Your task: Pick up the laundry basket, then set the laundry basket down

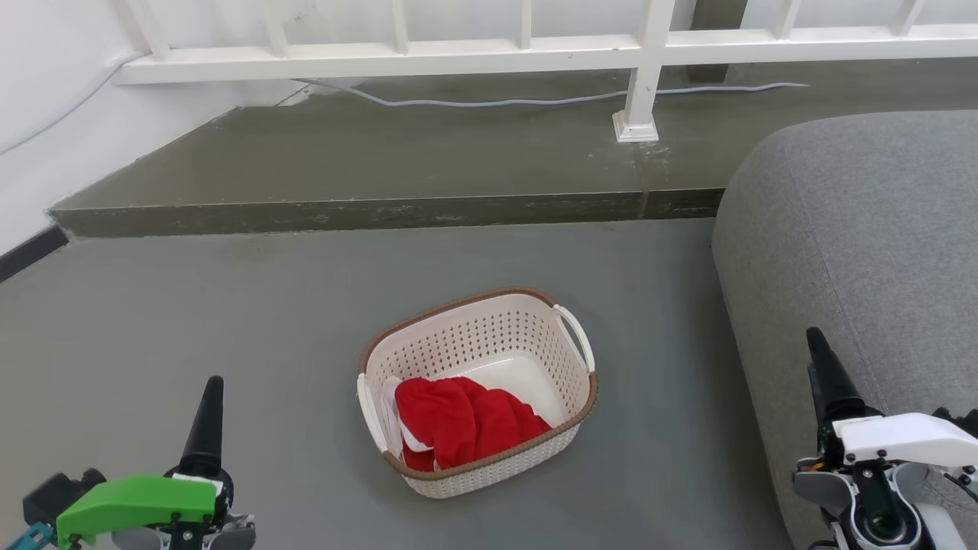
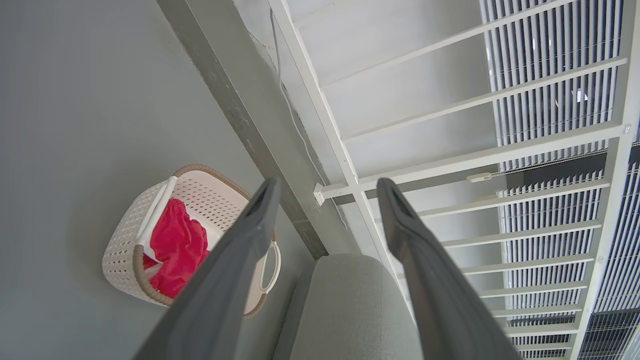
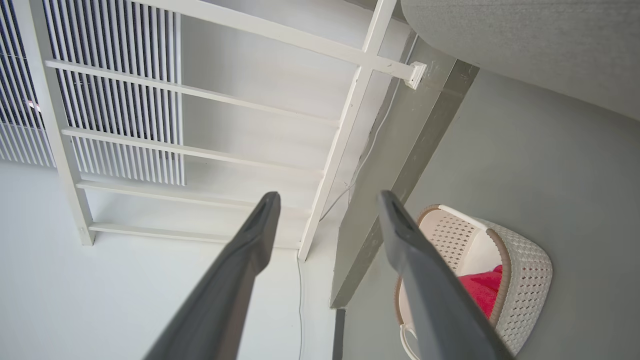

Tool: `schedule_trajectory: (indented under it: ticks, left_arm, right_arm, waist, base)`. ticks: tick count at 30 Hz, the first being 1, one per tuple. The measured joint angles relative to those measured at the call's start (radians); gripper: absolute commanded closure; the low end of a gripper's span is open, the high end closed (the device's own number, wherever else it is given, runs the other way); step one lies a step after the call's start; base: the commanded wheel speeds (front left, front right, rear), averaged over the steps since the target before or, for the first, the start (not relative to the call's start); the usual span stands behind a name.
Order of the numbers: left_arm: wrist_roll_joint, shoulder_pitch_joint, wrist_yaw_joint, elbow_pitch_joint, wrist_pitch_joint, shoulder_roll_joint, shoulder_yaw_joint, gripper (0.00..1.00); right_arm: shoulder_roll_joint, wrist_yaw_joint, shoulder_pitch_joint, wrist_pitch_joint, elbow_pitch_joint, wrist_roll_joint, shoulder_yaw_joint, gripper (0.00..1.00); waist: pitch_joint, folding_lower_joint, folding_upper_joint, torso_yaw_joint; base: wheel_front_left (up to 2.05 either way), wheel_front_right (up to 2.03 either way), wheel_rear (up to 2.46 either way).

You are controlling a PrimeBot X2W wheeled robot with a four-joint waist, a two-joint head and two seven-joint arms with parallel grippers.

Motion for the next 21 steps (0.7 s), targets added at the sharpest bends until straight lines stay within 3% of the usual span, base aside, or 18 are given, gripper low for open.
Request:
schedule_trajectory:
  ticks: [21]
  left_arm:
    - [0.427,0.026,0.062,-0.084,-0.067,0.026,-0.081,0.00]
  right_arm:
    - [-0.008,-0.062,0.007,-0.070,-0.046,-0.372,0.097,0.00]
  waist:
    - [0.010,0.0000,0.0000,-0.003]
  base:
    - [0.00,0.00,0.00]
